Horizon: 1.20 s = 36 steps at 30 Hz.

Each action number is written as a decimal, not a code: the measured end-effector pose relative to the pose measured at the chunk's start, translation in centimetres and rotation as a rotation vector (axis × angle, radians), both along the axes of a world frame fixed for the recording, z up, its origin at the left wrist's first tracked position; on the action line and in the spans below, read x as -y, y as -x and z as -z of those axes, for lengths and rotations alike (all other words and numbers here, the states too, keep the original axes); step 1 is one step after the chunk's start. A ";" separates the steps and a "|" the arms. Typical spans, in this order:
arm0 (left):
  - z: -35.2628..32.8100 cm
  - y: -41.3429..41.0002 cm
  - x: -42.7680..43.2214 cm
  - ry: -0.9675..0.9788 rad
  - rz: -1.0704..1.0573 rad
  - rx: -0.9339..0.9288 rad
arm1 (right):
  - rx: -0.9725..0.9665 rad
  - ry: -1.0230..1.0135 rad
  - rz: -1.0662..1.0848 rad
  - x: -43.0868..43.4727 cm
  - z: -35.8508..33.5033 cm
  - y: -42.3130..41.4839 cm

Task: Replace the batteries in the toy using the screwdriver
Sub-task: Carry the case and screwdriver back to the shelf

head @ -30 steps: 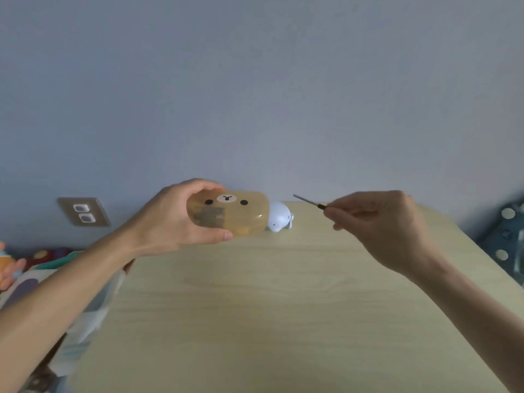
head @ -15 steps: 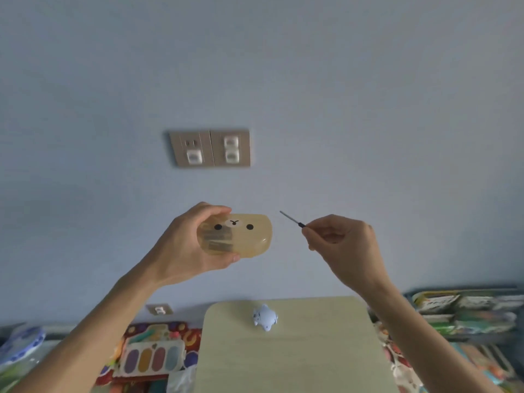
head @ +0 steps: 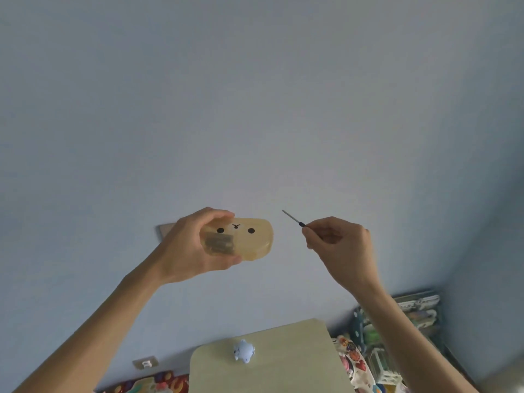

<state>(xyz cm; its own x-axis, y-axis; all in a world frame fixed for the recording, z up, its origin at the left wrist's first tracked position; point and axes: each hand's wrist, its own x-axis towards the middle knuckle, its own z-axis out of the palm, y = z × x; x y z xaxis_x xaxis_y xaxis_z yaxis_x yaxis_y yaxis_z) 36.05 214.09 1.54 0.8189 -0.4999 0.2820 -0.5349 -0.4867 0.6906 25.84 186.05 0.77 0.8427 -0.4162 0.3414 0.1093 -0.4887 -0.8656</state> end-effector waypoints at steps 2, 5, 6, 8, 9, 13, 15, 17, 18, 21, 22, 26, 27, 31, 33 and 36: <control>-0.7 -0.2 2.8 0.017 0.070 0.022 | 0.023 0.012 0.094 2.2 -0.6 2.0; -1.0 -0.2 8.8 0.029 0.219 0.018 | 0.040 0.038 0.261 6.1 -0.8 6.1; -0.9 0.0 11.2 0.031 0.279 0.011 | 0.039 0.054 0.324 7.4 -0.7 7.8; -0.4 0.9 16.3 0.043 0.401 -0.010 | 0.032 0.073 0.458 10.1 -0.4 11.6; -0.1 1.6 19.1 0.048 0.466 -0.022 | 0.029 0.078 0.529 11.6 -0.3 13.7; 0.4 6.7 30.8 0.055 0.722 -0.008 | -0.013 0.131 0.794 16.9 -0.1 23.2; 0.5 10.0 36.3 0.059 0.837 0.005 | -0.026 0.149 0.918 19.1 -0.2 28.0; 0.7 13.5 41.5 0.064 0.943 0.011 | -0.042 0.207 1.018 21.2 -0.2 32.7; 0.8 15.3 43.9 0.065 0.990 0.017 | -0.049 0.216 1.056 22.2 -0.2 35.0; 1.1 20.8 50.6 0.067 1.116 0.028 | -0.057 0.192 1.161 25.3 -0.1 41.1; 1.2 22.6 52.7 0.071 1.153 0.031 | -0.055 0.189 1.194 26.5 0.1 43.0; 1.5 29.1 60.4 0.079 1.249 0.035 | -0.052 0.162 1.283 31.2 0.5 49.3; 1.6 30.5 62.2 0.081 1.269 0.030 | -0.052 0.169 1.298 32.4 0.6 50.7; 1.8 35.5 69.0 0.093 1.323 -0.007 | -0.074 0.203 1.361 37.1 0.6 55.5; 1.9 37.6 72.3 0.099 1.358 -0.007 | -0.097 0.203 1.386 39.7 0.6 57.4; 2.3 40.2 77.7 0.111 1.400 -0.006 | -0.108 0.199 1.413 44.5 1.0 59.4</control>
<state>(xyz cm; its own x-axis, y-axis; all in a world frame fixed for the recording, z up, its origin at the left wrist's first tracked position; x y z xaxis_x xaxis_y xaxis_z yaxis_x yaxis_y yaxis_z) -4.17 136.36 -0.78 -0.3313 -0.8672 0.3718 -0.5216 0.4967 0.6937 -33.58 141.53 -0.25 -0.2063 -0.8664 0.4548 -0.6234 -0.2419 -0.7435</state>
